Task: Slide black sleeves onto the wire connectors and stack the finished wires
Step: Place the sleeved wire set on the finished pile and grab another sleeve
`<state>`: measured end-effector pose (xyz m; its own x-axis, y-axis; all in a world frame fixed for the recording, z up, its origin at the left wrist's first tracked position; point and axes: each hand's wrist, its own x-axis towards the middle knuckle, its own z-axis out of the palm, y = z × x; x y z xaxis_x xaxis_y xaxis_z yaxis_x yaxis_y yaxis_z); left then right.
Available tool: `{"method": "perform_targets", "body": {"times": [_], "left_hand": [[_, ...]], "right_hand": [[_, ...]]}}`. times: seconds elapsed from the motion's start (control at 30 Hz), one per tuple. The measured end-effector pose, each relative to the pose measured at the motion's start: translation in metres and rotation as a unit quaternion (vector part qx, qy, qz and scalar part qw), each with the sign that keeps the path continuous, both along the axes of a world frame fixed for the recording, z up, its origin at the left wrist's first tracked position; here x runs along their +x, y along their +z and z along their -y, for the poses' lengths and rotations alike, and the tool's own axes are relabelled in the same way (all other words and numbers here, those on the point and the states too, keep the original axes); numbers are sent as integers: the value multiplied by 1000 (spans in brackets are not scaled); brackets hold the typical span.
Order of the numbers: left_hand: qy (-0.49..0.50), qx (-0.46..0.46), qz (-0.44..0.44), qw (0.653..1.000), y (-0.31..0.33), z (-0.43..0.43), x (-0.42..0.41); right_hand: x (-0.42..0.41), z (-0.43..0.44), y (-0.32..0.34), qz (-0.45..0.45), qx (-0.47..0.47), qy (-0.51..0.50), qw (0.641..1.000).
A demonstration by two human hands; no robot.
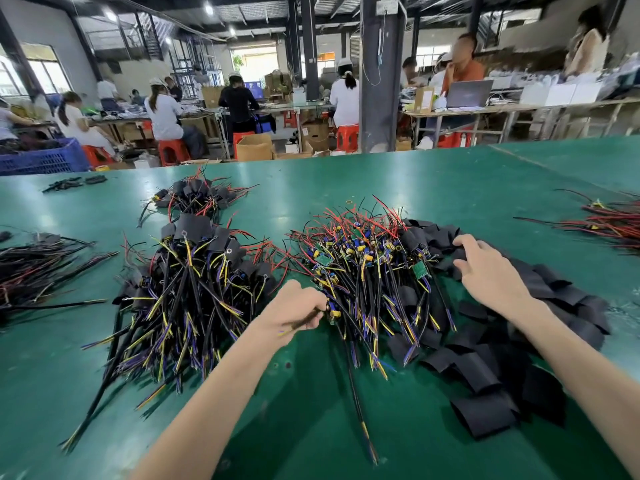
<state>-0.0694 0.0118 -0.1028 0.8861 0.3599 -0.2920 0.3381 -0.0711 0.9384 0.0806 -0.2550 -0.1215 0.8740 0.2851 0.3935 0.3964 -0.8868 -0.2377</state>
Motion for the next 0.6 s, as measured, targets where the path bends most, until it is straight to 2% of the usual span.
{"method": "perform_targets", "body": {"times": [0.1,0.2,0.23,0.3,0.37,0.5,0.6], "left_hand": [[20,-134,-14,991,5,-4,3],[-1,-180,-10,984,2,-5,4],[2,-146,0,989,-1,-4,5],[17,-12,25,999,-6,-1,7],[33,75,53,995,-9,3,7],[68,75,83,991,-8,3,6],[96,143,112,979,-6,7,5]], "right_hand": [[-1,-1,1,-9,11,5,1000],[-2,-2,2,-16,21,9,1000],[-3,-2,2,-18,21,9,1000],[-3,-3,3,-19,24,9,999],[-4,-2,4,-17,30,7,999],[-6,-3,5,1,39,-6,999],[-7,-4,7,41,59,-42,997]]}}
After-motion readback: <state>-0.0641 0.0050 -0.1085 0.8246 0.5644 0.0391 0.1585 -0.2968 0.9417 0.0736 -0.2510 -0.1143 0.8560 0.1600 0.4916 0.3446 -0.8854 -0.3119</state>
